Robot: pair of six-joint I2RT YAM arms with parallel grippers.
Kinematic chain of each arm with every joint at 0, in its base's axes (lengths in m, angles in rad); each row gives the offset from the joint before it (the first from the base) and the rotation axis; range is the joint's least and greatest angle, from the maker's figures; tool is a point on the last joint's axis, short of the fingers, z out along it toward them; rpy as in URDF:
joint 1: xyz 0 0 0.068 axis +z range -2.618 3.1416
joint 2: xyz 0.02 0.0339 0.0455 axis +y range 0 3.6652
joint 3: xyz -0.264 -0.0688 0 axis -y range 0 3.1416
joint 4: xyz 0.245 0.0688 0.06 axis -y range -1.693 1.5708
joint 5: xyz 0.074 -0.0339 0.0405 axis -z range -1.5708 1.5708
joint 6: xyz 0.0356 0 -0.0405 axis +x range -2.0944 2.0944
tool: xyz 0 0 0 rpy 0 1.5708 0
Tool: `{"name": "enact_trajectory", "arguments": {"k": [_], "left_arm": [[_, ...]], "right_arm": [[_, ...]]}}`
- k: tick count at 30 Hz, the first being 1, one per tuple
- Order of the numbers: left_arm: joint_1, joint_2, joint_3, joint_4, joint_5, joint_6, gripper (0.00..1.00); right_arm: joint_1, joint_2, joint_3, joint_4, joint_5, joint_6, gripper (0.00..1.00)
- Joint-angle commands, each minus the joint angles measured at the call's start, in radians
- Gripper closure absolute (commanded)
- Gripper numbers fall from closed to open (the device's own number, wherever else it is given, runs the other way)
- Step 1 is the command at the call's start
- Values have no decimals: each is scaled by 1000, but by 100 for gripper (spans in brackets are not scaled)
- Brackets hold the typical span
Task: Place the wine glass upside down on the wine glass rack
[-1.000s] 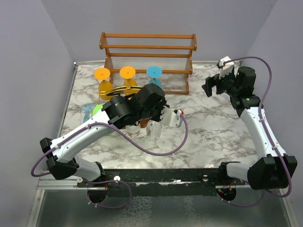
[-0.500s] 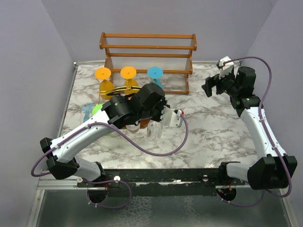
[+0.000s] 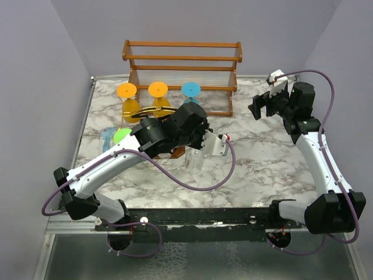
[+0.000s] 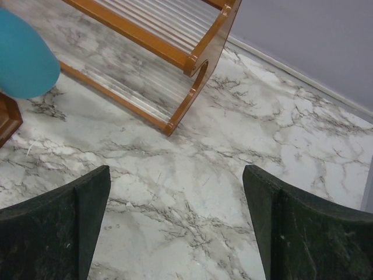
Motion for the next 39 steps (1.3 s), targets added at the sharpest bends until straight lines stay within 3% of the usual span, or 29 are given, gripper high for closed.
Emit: {"name": "enact_trajectory", "arguments": {"k": [1,29,39], "left_arm": [[-8,1,-11,42,-10,-6,99],[-8,12,23,7,52,-92,75],[-8,9,56,-19,115,-114,72]], "right_arm": [[-8,2,10,-6,-22,-11,5],[-8,4,6,-1,-12,-20,5],[-9,0,10,-5,-10,-19,5]]}}
